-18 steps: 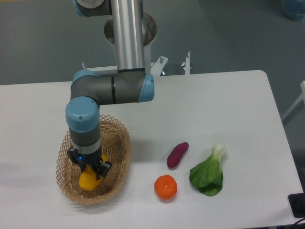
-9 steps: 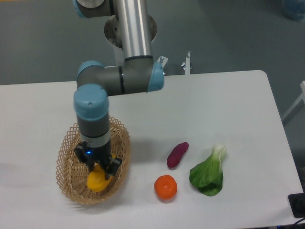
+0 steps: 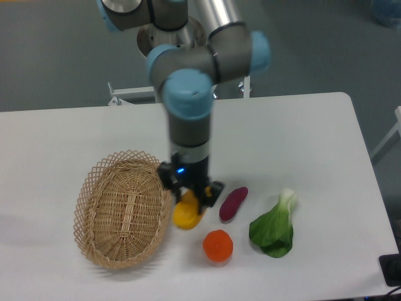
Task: Pick up the mango from the basket
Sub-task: 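Lift the mango out of the basket and carry it up beside the bok choy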
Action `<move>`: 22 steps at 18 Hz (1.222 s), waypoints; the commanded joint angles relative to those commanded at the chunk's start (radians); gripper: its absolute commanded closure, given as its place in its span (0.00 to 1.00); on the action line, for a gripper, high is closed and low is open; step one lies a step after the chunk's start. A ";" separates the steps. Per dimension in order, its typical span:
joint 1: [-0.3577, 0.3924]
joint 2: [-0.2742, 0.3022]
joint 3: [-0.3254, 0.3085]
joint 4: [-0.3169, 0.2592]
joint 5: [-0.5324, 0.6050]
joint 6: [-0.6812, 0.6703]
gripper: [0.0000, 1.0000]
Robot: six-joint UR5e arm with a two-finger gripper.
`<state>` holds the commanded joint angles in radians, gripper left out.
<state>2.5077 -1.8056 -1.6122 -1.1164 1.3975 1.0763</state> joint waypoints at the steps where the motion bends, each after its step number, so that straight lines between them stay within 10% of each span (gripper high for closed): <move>1: 0.037 0.006 0.011 -0.035 -0.002 0.063 0.48; 7: 0.177 0.011 0.083 -0.186 -0.002 0.295 0.48; 22: 0.218 -0.011 0.123 -0.191 0.000 0.346 0.48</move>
<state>2.7259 -1.8162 -1.4895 -1.3070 1.3975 1.4220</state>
